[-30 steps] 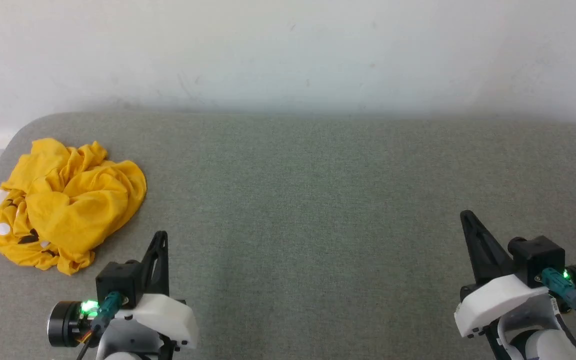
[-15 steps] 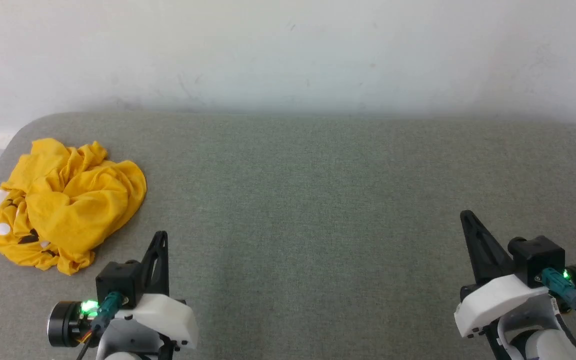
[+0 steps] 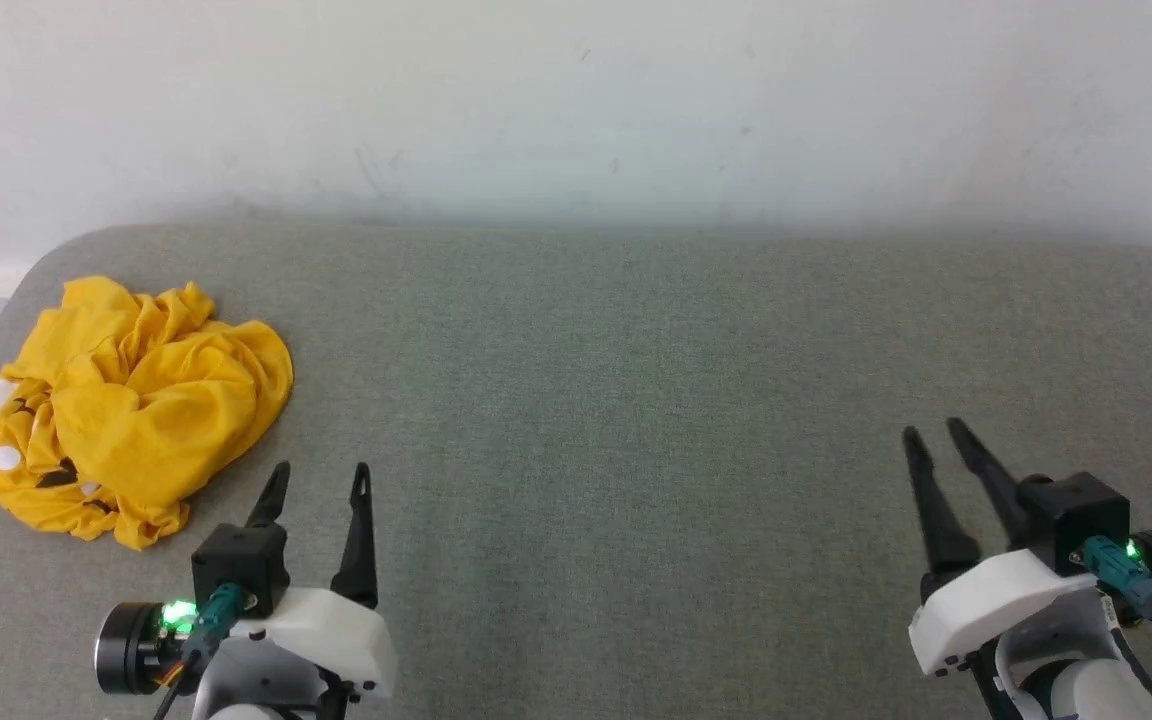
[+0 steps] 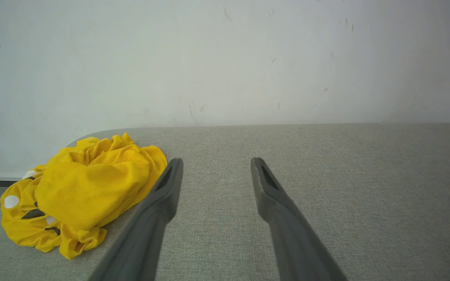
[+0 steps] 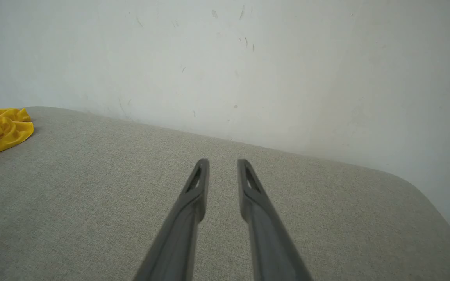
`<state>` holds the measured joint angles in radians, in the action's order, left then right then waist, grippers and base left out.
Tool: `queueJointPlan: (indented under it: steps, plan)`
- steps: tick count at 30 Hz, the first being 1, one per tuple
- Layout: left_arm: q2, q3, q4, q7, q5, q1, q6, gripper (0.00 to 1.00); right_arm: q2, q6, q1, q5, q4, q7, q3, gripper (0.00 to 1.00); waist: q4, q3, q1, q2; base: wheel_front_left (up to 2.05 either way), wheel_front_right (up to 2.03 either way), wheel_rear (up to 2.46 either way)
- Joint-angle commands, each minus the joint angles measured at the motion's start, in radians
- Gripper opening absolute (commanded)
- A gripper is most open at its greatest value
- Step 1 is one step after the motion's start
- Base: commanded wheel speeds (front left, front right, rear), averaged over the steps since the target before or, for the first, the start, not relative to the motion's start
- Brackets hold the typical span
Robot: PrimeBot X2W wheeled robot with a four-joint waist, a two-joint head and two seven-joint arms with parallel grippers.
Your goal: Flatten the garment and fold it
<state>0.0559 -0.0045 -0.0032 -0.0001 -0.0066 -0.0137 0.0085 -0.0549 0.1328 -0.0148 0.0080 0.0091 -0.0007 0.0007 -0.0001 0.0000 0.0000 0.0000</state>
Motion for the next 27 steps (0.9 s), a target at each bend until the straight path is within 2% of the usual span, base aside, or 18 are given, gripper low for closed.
queueJointPlan:
  steps: [1, 27]
  plan:
    - [0.000, 0.000, -0.001, -0.004, -0.002, -0.001, 0.001, 1.00, 0.000, 0.000, 0.001, 0.005, 0.001, -0.004, -0.005, 1.00, 0.000, 0.000, 0.0000, 0.0000, 0.00, 0.00, 0.00]
    - [-0.001, 0.001, -0.012, -0.059, -0.033, -0.013, 0.022, 1.00, 0.001, 0.000, 0.001, 0.041, 0.028, -0.059, -0.081, 1.00, 0.019, 0.006, 0.0000, 0.0000, 0.00, 0.00, 0.00]
